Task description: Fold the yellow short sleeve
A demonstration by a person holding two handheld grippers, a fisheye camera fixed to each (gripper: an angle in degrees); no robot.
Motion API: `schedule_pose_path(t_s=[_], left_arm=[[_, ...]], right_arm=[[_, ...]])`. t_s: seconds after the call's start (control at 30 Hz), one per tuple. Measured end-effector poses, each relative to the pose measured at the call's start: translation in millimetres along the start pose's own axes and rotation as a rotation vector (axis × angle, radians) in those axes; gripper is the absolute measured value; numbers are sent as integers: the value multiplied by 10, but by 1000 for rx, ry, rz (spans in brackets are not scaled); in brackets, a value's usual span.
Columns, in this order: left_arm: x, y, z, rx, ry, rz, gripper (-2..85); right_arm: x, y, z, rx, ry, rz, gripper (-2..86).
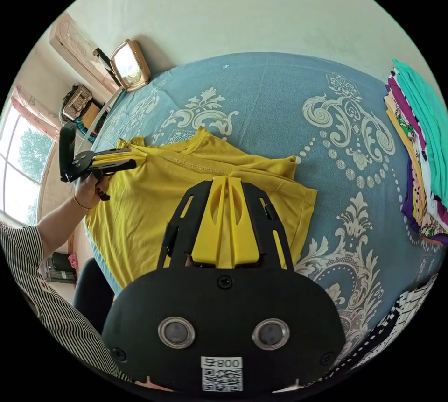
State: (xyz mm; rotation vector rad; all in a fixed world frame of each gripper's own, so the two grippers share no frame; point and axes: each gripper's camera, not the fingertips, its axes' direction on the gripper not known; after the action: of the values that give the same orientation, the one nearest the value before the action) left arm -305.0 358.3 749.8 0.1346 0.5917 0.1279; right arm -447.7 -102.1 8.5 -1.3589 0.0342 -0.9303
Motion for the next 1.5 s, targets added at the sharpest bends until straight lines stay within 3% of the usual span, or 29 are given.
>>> schedule_pose_path(t_s=[0.27, 0.4, 0.53, 0.73, 0.93, 1.2, 1.3, 1.5], left_arm=[[-346, 336, -176, -28, 14, -82, 20], [-509, 769, -676, 88, 12, -142, 33], [-790, 1483, -1267, 139, -88, -215, 38], [-1196, 2060, -1515, -39, -207, -245, 34], [-1716, 2527, -2243, 90, -280, -361, 11], [-2860, 3789, -2608, 163, 61, -831, 34], [-2881, 4090, -2826, 249, 129, -828, 52], [-2503, 4570, -3346, 209, 152, -730, 86]], right_arm=[[16, 29, 77, -19, 2, 0, 13], [46, 52, 113, -69, 2, 10, 18], [73, 242, -33, -41, 0, 37, 42], [13, 511, -70, -54, -28, 64, 56], [-24, 716, -57, -69, -9, 71, 37], [101, 938, -113, -61, -49, 116, 11], [198, 1051, -158, -54, -103, 150, 11], [387, 1344, -407, 1, -179, 232, 30]])
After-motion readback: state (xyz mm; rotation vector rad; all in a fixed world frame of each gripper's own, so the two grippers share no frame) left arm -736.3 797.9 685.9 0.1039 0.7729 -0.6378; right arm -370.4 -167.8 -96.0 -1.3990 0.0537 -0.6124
